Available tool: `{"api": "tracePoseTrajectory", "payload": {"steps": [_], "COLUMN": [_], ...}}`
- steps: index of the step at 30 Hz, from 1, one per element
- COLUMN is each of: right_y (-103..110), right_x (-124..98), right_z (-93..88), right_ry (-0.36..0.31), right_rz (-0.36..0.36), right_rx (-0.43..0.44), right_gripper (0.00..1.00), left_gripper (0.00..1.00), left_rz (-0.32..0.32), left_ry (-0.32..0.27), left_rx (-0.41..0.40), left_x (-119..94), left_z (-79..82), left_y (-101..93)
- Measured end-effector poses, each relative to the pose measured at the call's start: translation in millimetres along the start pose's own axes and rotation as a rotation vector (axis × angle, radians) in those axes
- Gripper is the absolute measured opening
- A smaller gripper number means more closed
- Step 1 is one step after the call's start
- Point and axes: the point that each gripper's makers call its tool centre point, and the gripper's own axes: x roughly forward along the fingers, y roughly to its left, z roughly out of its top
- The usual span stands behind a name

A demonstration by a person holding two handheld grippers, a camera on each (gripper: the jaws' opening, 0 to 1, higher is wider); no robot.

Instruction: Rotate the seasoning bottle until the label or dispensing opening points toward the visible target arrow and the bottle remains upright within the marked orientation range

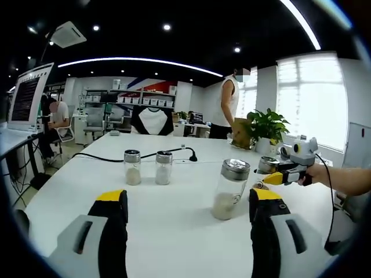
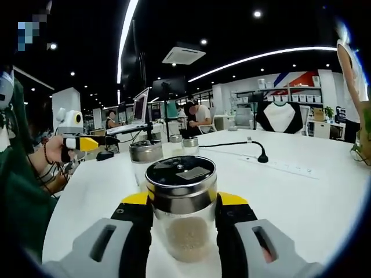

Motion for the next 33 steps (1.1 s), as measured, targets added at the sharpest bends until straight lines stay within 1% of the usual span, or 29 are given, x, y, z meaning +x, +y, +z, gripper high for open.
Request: {"api": "tracePoseTrajectory", "payload": {"steps": [2, 5, 11, 15, 18, 19, 20, 23, 24, 26, 28, 29, 31, 33], "right_y": [0.5, 1.2, 1.5, 1.9, 2.4, 2.7, 1.5, 1.5, 0.5, -3.2, -1.7, -0.5, 2.7, 2.5], "right_x": [-0.3, -0.2, -0.4, -0.5, 0.3, 0.6, 0.5, 0.8, 0.4, 0.3, 0.1, -0.4, -1.6, -3.0], "right_z": [0.1, 0.3, 0.2, 0.0, -0.2, -1.4, -2.8, -3.5, -5.0, -7.6, -11.4, -11.4, -7.7, -6.4], "right_ry": [-0.004, -0.019, -0.015, -0.011, 0.013, 0.024, 0.036, 0.038, 0.046, 0.058, 0.077, 0.076, 0.052, 0.051], "right_rz": [0.009, 0.012, 0.018, 0.019, 0.009, 0.005, -0.002, -0.011, -0.022, -0.051, -0.058, -0.059, -0.06, -0.084], "right_rx": [0.004, 0.012, 0.013, 0.008, -0.006, -0.021, -0.054, -0.024, 0.004, -0.01, -0.015, -0.012, 0.006, 0.024], "right_gripper": [0.41, 0.41, 0.42, 0.42, 0.42, 0.41, 0.41, 0.42, 0.43, 0.47, 0.51, 0.52, 0.54, 0.55], "left_gripper": [0.91, 0.91, 0.91, 0.91, 0.92, 0.92, 0.92, 0.92, 0.92, 0.92, 0.92, 0.92, 0.91, 0.91], "left_rz": [-0.004, -0.011, -0.022, -0.022, -0.014, -0.014, -0.015, -0.015, -0.016, -0.017, -0.014, -0.013, -0.013, -0.012], "left_ry": [-0.001, 0.013, 0.008, 0.012, 0.01, 0.01, 0.012, 0.014, 0.014, 0.012, 0.011, 0.011, 0.009, 0.011], "left_rx": [0.0, -0.001, 0.0, -0.002, -0.003, -0.003, -0.006, -0.004, -0.003, -0.004, -0.004, -0.004, -0.006, -0.006], "left_x": [0.7, 2.6, 3.7, 3.5, 2.9, 2.9, 2.9, 2.8, 2.6, 2.3, 2.1, 2.1, 1.8, 1.8], "left_z": [-0.4, -3.7, -1.0, -2.2, -2.1, -2.3, -2.6, -2.9, -2.7, -2.3, -2.2, -2.2, -2.1, -2.8], "left_y": [-1.7, -3.8, -6.7, -7.0, -5.8, -5.7, -5.6, -5.7, -5.9, -6.0, -5.3, -5.1, -4.8, -4.5]}}
